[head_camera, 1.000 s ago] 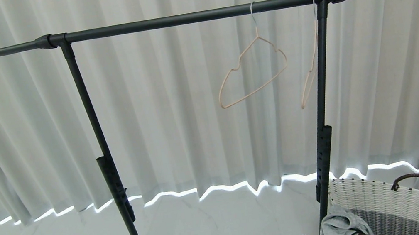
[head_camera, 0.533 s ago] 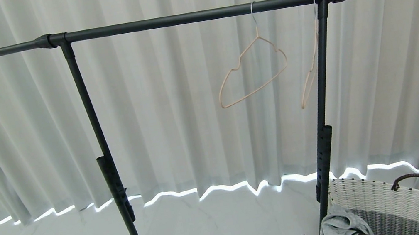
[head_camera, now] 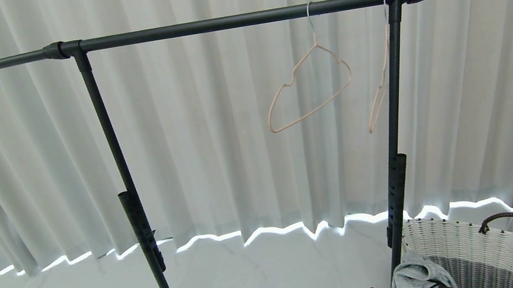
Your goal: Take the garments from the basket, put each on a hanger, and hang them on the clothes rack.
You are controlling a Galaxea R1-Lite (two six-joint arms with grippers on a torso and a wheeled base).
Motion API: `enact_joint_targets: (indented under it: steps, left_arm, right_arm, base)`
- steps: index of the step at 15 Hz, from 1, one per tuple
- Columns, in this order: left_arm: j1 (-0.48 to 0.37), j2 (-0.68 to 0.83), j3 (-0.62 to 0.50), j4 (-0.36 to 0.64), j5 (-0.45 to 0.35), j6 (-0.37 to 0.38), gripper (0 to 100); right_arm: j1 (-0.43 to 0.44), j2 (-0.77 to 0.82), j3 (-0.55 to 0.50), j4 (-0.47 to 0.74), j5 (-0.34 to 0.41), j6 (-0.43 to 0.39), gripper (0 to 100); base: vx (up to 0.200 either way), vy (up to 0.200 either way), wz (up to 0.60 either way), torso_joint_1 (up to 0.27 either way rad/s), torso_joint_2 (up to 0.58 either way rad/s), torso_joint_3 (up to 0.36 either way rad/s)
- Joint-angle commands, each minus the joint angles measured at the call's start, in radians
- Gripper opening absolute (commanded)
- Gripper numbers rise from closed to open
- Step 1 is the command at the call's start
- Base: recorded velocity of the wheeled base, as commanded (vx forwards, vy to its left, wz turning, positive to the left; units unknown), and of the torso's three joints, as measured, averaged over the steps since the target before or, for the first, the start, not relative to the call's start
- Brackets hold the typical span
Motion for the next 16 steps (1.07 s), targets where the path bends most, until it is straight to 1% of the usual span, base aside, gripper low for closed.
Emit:
enact_joint_targets:
  steps: [1, 2, 4, 5, 6, 7, 8, 10, 11, 13, 14, 16]
  left_arm:
    - [0.001, 0.000, 0.000, -0.001, 0.000, -0.001, 100]
    - [0.001, 0.000, 0.000, -0.001, 0.000, -0.001, 100]
    - [0.001, 0.000, 0.000, -0.001, 0.000, 0.001, 100]
    - [0.001, 0.000, 0.000, -0.001, 0.000, 0.001, 100]
    - [0.001, 0.000, 0.000, -0.001, 0.000, 0.001, 100]
    - [0.001, 0.000, 0.000, -0.001, 0.000, 0.001, 100]
    - [0.001, 0.000, 0.000, -0.001, 0.000, -0.001, 100]
    - [0.001, 0.000, 0.000, -0.001, 0.000, -0.001, 100]
    - [0.001, 0.000, 0.000, -0.001, 0.000, 0.001, 100]
    - [0.001, 0.000, 0.000, -0.001, 0.000, -0.001, 100]
    - [0.001, 0.000, 0.000, -0.001, 0.000, -0.001, 100]
    - [0.001, 0.000, 0.000, -0.001, 0.000, -0.001, 100]
  right_arm:
    - [-0.023, 0.247, -0.011, -0.103, -0.042, -0.005, 100]
    - [-0.027, 0.333, -0.009, -0.141, -0.044, -0.010, 100]
    - [-0.053, 0.414, -0.014, -0.155, -0.044, -0.032, 100]
    - [-0.081, 0.450, -0.012, -0.155, -0.044, -0.076, 100]
    - [-0.113, 0.497, -0.001, -0.155, -0.044, -0.137, 100]
    - [-0.133, 0.539, 0.011, -0.160, -0.044, -0.171, 100]
    - [-0.142, 0.614, 0.017, -0.210, -0.042, -0.193, 100]
    - [-0.142, 0.747, 0.040, -0.339, -0.042, -0.194, 100]
    - [-0.139, 0.799, 0.080, -0.419, -0.042, -0.197, 100]
    - [-0.145, 0.848, 0.160, -0.555, -0.041, -0.222, 100]
    - [-0.151, 0.873, 0.183, -0.589, -0.042, -0.237, 100]
    - [-0.153, 0.919, 0.189, -0.623, -0.042, -0.269, 100]
  base:
    - [0.000, 0.000, 0.00, 0.000, 0.00, 0.000]
    - [0.000, 0.000, 0.00, 0.000, 0.00, 0.000]
    - [0.000, 0.000, 0.00, 0.000, 0.00, 0.000]
    - [0.000, 0.000, 0.00, 0.000, 0.00, 0.000]
    - [0.000, 0.000, 0.00, 0.000, 0.00, 0.000]
    - [0.000, 0.000, 0.00, 0.000, 0.00, 0.000]
    - [0.000, 0.000, 0.00, 0.000, 0.00, 0.000]
    - [0.000, 0.000, 0.00, 0.000, 0.00, 0.000]
    - [0.000, 0.000, 0.00, 0.000, 0.00, 0.000]
    - [0.000, 0.000, 0.00, 0.000, 0.00, 0.000]
    - [0.000, 0.000, 0.00, 0.000, 0.00, 0.000]
    - [0.000, 0.000, 0.00, 0.000, 0.00, 0.000]
